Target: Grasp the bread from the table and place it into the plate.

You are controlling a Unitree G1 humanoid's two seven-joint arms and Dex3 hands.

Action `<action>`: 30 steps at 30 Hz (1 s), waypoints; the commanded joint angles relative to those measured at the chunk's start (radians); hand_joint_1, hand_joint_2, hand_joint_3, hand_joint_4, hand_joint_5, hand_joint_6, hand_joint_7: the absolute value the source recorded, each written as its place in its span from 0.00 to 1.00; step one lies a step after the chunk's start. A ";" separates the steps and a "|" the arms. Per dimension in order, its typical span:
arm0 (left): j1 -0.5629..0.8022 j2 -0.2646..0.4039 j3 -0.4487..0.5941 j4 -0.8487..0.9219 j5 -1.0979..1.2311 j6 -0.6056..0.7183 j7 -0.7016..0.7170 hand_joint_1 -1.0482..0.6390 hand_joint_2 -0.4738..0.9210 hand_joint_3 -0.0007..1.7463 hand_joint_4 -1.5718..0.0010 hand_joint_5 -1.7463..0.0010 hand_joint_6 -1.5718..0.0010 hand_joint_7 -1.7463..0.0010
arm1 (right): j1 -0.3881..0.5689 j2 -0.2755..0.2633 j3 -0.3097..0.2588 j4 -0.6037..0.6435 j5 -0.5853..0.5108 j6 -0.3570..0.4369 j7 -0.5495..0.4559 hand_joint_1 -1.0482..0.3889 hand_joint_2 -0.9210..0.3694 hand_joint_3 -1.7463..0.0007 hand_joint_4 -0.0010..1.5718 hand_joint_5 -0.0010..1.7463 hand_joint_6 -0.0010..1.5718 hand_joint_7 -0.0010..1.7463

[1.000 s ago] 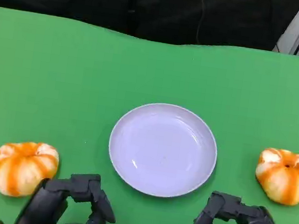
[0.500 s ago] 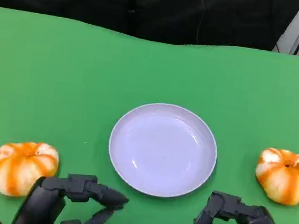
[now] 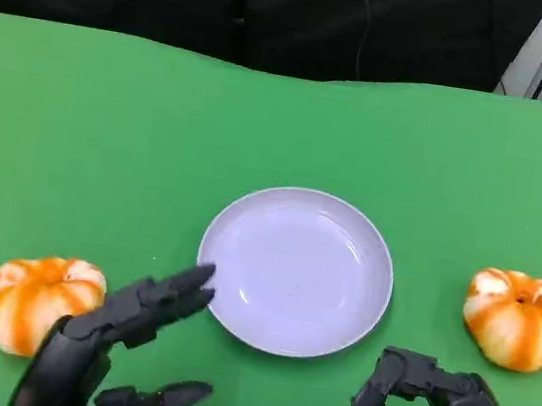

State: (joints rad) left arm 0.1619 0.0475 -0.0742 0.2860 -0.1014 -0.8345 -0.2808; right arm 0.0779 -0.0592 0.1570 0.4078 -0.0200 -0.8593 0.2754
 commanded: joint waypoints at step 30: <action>0.015 0.234 0.271 -0.164 0.745 0.161 0.446 0.14 1.00 0.08 0.74 0.99 0.68 0.98 | 0.002 -0.013 -0.005 -0.008 0.013 0.009 0.010 0.58 0.20 0.53 0.50 0.91 0.50 0.75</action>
State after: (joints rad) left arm 0.1829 0.2446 0.2071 0.1041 0.5990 -0.7195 0.1245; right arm 0.0791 -0.0602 0.1594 0.4060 -0.0173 -0.8456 0.2869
